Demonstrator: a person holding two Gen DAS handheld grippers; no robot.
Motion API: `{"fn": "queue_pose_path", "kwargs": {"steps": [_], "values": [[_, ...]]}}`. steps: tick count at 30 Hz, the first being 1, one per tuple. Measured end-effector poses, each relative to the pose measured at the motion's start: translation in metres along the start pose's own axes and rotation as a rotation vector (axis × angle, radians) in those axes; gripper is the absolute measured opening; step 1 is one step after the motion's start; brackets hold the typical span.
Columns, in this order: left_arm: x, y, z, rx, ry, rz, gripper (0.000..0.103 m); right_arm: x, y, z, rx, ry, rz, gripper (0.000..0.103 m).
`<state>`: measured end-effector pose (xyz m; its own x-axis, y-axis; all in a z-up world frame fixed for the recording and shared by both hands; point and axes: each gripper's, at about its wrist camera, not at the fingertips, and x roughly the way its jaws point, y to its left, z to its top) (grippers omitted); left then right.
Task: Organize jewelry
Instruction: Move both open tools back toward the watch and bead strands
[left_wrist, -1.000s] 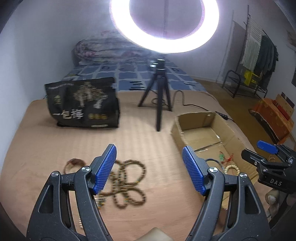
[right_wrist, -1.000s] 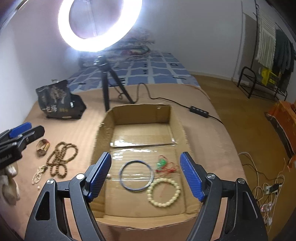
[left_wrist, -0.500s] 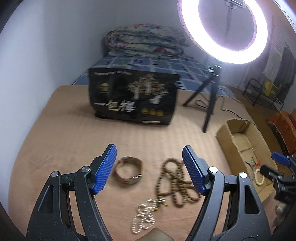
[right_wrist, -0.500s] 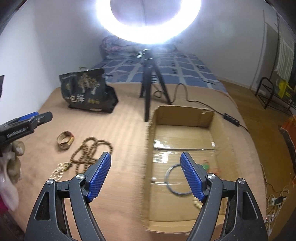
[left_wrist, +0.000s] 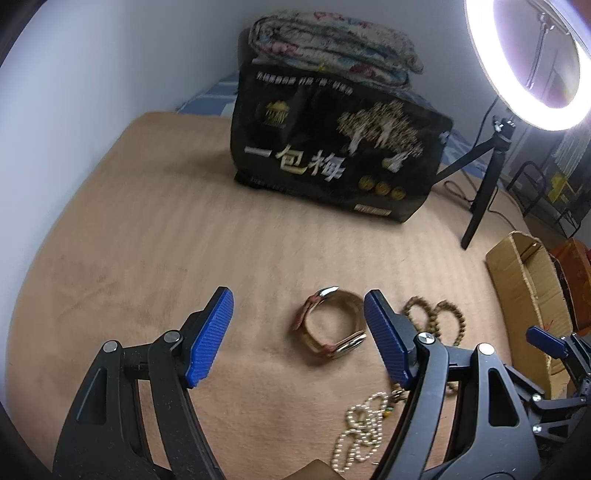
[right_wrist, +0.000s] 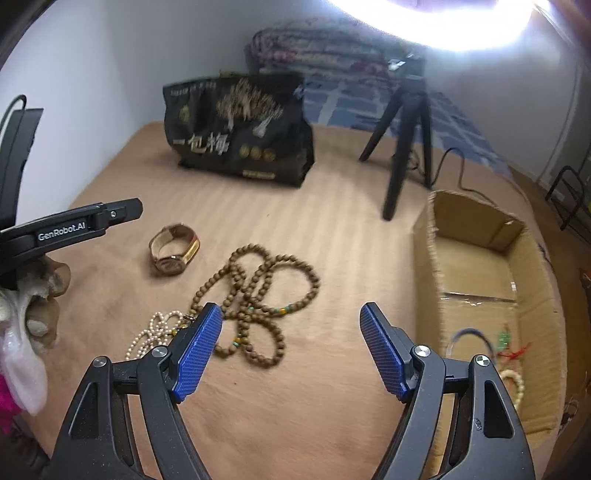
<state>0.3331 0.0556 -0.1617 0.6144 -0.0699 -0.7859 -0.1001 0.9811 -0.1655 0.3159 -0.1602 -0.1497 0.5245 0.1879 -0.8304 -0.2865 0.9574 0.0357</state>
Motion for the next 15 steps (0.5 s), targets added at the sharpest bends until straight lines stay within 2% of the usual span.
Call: {"fn": "queue_pose_path", "kwargs": {"steps": [2,6,8,15], "values": [[0.007,0.004,-0.003,-0.005,0.018,0.0,0.07,0.01,0.005,0.001,-0.004,0.019,-0.004,0.077],[0.018,0.007,-0.007,-0.007,0.043,-0.003,0.068,0.029,0.008,0.003,0.02,0.067,0.001,0.077],[0.024,0.008,-0.008,-0.012,0.057,-0.007,0.061,0.039,0.009,0.004,0.038,0.093,0.009,0.077],[0.037,0.011,-0.01,-0.025,0.085,-0.024,0.058,0.071,0.01,0.007,0.1,0.164,0.013,0.077]]}}
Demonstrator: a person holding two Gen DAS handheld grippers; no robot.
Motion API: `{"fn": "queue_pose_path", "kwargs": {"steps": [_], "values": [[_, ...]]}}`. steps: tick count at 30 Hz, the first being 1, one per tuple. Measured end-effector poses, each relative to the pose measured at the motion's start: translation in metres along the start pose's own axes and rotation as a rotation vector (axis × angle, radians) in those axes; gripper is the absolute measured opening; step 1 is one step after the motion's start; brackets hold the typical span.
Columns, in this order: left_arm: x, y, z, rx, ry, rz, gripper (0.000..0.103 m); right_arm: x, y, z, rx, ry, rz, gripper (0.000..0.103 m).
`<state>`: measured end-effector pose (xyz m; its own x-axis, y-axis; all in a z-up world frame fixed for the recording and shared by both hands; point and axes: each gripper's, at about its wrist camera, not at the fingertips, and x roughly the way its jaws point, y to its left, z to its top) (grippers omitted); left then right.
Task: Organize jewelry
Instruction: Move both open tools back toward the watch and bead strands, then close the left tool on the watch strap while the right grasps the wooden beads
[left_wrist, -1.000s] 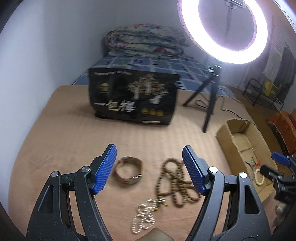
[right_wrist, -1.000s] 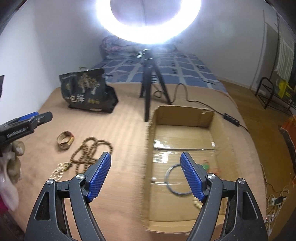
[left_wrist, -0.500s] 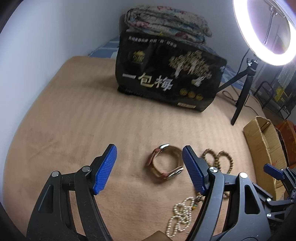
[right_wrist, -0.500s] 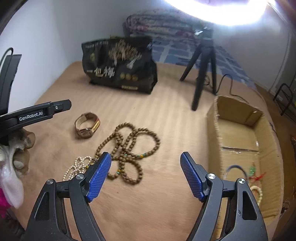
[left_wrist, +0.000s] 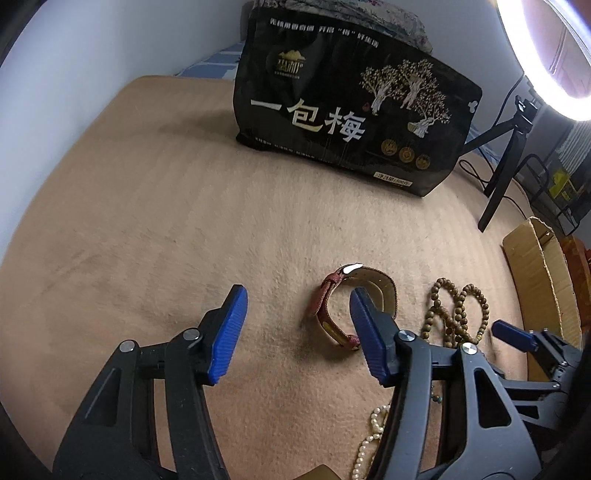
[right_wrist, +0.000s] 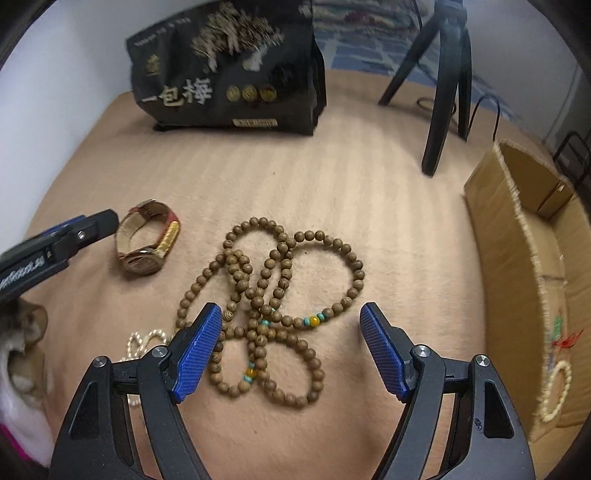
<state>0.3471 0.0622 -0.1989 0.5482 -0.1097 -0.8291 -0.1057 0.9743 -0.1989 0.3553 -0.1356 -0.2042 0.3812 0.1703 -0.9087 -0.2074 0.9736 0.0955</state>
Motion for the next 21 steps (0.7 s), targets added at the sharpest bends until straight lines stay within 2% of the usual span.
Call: {"fn": "queue_pose_path", "kwargs": {"steps": [5,7,9,11,13,14,15,16,17,18,19,21], "values": [[0.009,0.001,0.0,-0.009,0.021,-0.006,0.055,0.014,0.002,0.005,0.018,0.02,-0.018,0.077],[0.013,0.0,0.0,-0.013,0.033,-0.01,0.05,0.016,0.007,0.006,-0.007,0.027,-0.034,0.078],[0.017,0.0,-0.002,-0.017,0.046,-0.011,0.045,0.018,0.011,0.007,-0.027,0.027,-0.04,0.075],[0.02,-0.001,-0.003,-0.017,0.053,-0.009,0.044,0.018,0.013,0.007,-0.042,0.023,-0.037,0.06],[0.022,-0.001,-0.004,-0.016,0.057,-0.008,0.038,0.016,0.016,0.007,-0.056,0.012,-0.026,0.033],[0.023,-0.002,-0.005,-0.014,0.058,-0.008,0.034,0.015,0.017,0.007,-0.065,0.007,-0.014,0.027],[0.024,-0.003,-0.005,-0.013,0.057,-0.008,0.026,0.013,0.019,0.005,-0.072,0.004,-0.009,0.018],[0.025,-0.004,-0.005,-0.009,0.059,-0.01,0.022,0.013,0.02,0.005,-0.084,0.001,-0.007,0.016],[0.025,-0.006,-0.005,-0.003,0.06,-0.016,0.013,0.014,0.02,0.006,-0.095,0.0,-0.012,0.016],[0.025,-0.009,-0.006,0.008,0.058,-0.018,0.01,0.013,0.021,0.006,-0.105,-0.004,-0.015,0.015],[0.024,-0.012,-0.007,0.022,0.049,-0.006,0.01,0.012,0.022,0.005,-0.114,-0.009,-0.015,0.011],[0.023,-0.015,-0.008,0.04,0.038,0.007,0.009,0.01,0.022,0.004,-0.118,-0.015,-0.007,0.011]]}}
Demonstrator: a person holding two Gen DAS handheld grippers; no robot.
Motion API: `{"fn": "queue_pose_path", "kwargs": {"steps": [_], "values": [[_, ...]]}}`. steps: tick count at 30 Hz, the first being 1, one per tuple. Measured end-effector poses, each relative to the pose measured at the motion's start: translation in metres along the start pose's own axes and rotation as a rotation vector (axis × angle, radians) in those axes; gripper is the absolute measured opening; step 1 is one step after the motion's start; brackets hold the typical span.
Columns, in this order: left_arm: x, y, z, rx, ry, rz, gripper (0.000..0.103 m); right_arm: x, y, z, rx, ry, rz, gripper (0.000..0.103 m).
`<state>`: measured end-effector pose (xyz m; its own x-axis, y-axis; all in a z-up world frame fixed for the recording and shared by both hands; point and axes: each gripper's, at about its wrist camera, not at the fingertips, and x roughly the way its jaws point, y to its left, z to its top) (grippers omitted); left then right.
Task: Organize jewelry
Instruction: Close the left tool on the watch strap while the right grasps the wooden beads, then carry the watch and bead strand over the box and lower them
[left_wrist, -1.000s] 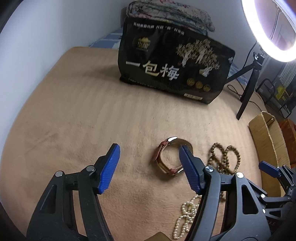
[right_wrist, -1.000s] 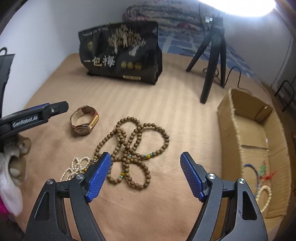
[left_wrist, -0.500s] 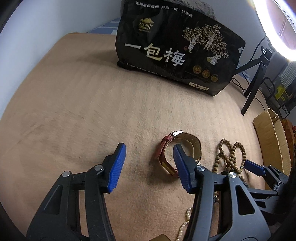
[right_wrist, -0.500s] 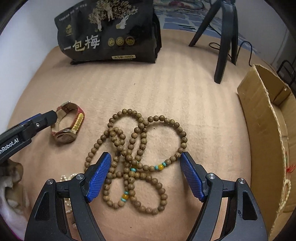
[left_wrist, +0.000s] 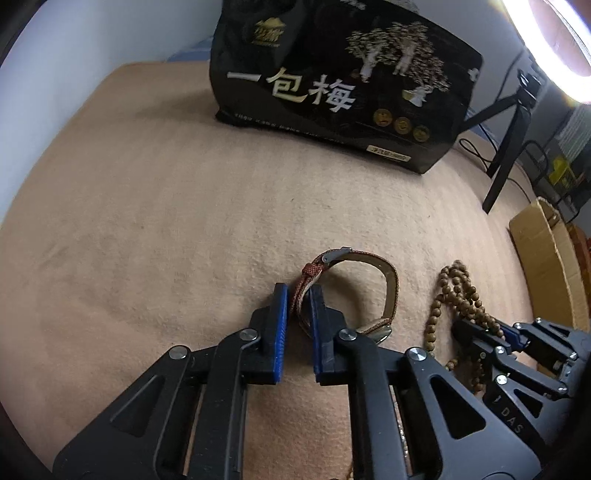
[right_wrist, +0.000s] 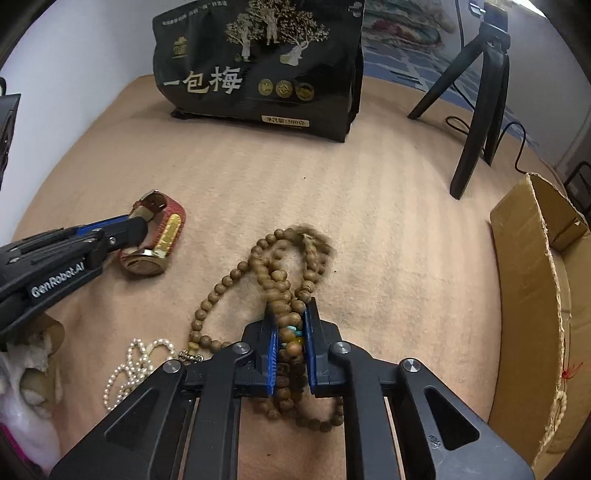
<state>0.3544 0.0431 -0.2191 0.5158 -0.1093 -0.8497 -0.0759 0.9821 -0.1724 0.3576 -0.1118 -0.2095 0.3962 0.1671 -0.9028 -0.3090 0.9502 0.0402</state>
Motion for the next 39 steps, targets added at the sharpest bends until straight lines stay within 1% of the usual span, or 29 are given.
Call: {"fn": "queue_pose_path", "kwargs": {"steps": [10,14,21,25,31,35,39], "values": [[-0.021,-0.002,-0.001,-0.004,-0.035,0.006,0.008,-0.031,-0.005,-0.003,-0.001,-0.061,0.026,0.011],[-0.039,-0.005,0.0,0.0,-0.059,0.002,0.008,-0.049,-0.008,-0.005,0.003,-0.094,0.042,0.011],[-0.077,-0.023,-0.001,0.036,-0.113,-0.002,0.008,-0.091,-0.016,-0.01,0.017,-0.167,0.054,0.011],[-0.097,-0.034,-0.002,0.046,-0.14,-0.022,0.008,-0.116,-0.022,-0.011,0.031,-0.205,0.068,0.011],[-0.132,-0.058,-0.008,0.097,-0.18,-0.056,0.008,-0.156,-0.033,-0.013,0.044,-0.267,0.087,0.011],[-0.149,-0.074,-0.015,0.115,-0.185,-0.085,0.008,-0.187,-0.045,-0.018,0.062,-0.3,0.116,0.011],[-0.165,-0.094,-0.023,0.148,-0.196,-0.119,0.008,-0.214,-0.058,-0.025,0.063,-0.343,0.103,0.011]]}}
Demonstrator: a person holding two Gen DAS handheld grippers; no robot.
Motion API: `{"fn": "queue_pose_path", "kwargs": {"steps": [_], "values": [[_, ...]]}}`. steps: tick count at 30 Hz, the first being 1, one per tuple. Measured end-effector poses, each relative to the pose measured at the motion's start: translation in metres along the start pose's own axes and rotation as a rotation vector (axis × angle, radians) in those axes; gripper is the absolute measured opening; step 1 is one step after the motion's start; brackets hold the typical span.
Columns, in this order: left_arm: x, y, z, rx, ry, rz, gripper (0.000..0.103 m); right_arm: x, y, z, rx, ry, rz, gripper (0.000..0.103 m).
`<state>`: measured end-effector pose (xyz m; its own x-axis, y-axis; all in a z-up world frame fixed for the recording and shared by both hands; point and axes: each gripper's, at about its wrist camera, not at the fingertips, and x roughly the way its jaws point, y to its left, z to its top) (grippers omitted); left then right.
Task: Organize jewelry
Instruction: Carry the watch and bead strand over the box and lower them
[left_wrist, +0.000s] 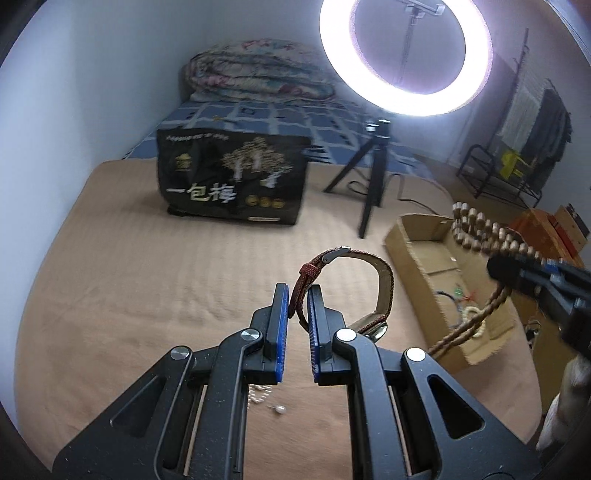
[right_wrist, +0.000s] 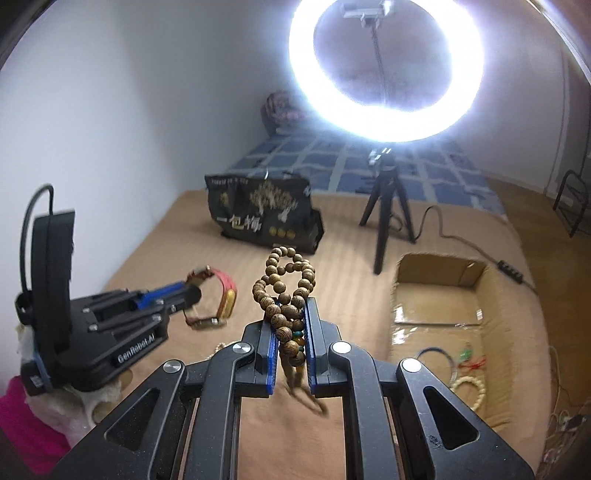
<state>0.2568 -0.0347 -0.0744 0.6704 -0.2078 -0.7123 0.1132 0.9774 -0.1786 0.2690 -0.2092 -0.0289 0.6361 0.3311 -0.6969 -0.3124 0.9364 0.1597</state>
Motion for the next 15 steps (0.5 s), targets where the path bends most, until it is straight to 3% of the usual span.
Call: {"fn": "queue_pose_path", "kwargs": {"steps": [15], "values": [[-0.014,-0.082,0.002,0.116,-0.021,-0.114,0.008,-0.065,-0.075,0.016,0.086,-0.112,-0.052,0.011]]}}
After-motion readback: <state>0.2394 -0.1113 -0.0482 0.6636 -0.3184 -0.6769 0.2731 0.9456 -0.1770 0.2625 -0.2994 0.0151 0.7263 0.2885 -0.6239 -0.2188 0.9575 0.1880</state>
